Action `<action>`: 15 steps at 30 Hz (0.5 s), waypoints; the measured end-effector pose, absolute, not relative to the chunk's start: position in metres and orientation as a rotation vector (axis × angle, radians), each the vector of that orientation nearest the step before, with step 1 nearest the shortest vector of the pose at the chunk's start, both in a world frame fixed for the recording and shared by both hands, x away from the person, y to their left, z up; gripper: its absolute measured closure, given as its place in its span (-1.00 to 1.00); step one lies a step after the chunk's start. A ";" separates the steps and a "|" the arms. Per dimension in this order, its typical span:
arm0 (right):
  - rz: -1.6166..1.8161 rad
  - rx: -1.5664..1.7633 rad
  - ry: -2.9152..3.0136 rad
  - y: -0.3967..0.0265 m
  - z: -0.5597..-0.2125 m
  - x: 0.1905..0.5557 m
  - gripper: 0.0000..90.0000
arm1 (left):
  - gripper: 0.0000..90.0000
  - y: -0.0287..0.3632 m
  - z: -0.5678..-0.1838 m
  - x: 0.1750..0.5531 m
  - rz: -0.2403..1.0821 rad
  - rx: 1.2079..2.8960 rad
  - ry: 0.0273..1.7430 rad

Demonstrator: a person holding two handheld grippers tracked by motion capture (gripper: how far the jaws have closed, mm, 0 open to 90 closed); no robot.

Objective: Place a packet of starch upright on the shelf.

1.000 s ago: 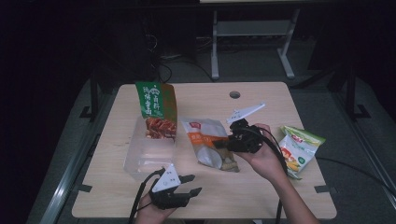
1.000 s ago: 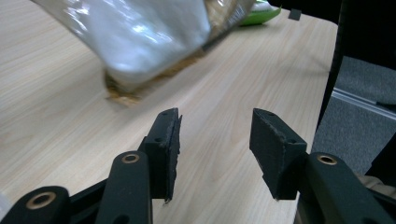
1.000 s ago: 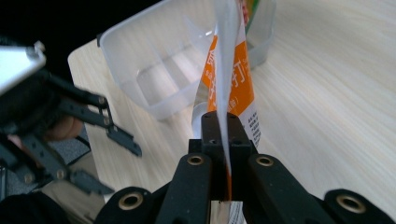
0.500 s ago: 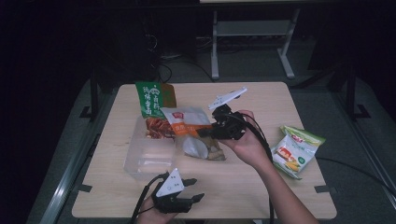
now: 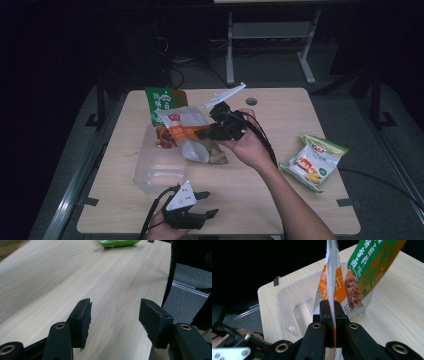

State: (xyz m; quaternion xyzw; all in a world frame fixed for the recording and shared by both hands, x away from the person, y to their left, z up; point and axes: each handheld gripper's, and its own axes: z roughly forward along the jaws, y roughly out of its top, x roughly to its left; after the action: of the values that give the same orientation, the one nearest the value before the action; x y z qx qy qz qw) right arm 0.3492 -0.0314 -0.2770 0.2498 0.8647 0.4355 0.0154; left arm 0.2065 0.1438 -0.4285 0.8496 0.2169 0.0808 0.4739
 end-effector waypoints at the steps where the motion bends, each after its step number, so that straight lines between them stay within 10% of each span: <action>1: 1.361 0.781 2.691 -0.028 -0.277 0.350 1.00 | -0.06 0.144 -0.428 0.206 0.200 2.079 0.531; 15: 1.347 0.740 2.687 0.004 -0.279 0.361 1.00 | -0.01 0.143 -0.430 0.206 0.201 2.104 0.514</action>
State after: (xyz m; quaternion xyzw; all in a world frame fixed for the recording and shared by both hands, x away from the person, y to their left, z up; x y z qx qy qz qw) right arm 0.3613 0.0045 -0.2789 0.2391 0.8679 0.4349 0.0230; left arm 0.2060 0.1434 -0.4304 0.8567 0.2093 0.0817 0.4644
